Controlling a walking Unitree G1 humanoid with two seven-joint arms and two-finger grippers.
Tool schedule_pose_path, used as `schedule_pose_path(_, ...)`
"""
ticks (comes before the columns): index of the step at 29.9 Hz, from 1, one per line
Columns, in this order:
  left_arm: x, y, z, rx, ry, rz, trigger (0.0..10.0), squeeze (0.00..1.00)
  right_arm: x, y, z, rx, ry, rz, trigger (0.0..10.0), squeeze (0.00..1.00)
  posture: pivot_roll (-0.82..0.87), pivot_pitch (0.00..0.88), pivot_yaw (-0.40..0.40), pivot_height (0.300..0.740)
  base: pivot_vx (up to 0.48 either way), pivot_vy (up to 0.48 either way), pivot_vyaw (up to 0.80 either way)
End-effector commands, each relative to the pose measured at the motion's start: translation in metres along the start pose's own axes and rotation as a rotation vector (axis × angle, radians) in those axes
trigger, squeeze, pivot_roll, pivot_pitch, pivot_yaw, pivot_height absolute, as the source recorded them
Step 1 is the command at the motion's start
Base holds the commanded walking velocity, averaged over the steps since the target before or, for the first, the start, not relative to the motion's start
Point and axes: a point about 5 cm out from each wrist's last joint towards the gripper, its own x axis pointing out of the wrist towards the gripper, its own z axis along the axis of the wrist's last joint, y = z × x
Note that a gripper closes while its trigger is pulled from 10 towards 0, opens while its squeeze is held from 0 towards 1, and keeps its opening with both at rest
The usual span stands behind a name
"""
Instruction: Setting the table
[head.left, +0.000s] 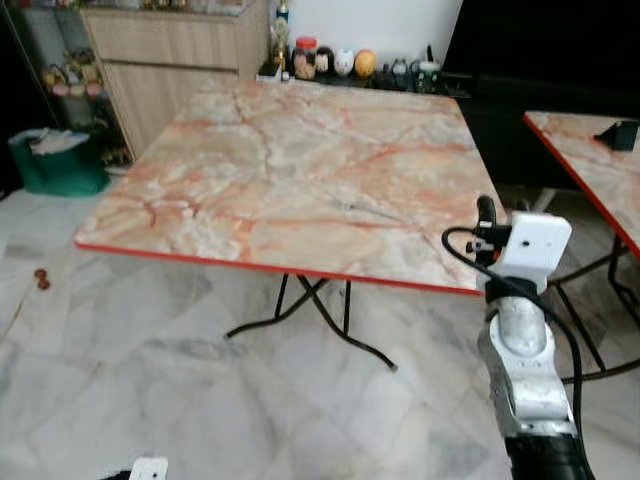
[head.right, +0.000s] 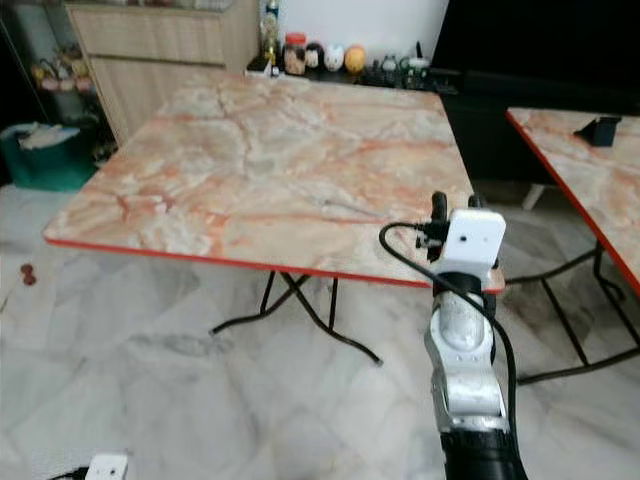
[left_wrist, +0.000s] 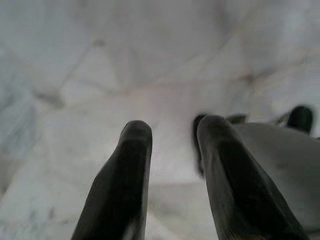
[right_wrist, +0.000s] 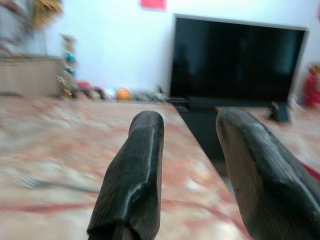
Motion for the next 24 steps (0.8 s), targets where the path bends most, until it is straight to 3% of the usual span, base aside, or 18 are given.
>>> schedule_pose_path(1, -0.0010, 0.0063, -0.0020, 0.003, 0.007, 0.017, 10.0, 0.00, 0.0031, 0.0027, 0.0076, 0.019, -0.027, 0.004, 10.0, 0.00, 0.09, 0.000, -0.056, 0.707, 0.315, 0.000, 0.00)
schedule_pose_path(24, -0.0009, 0.0071, -0.0014, 0.008, 0.009, 0.017, 10.0, 0.00, 0.0015, 0.0073, 0.0039, 0.027, -0.005, 0.018, 10.0, 0.00, 0.09, 0.000, -0.052, 0.707, 0.313, 0.000, 0.00)
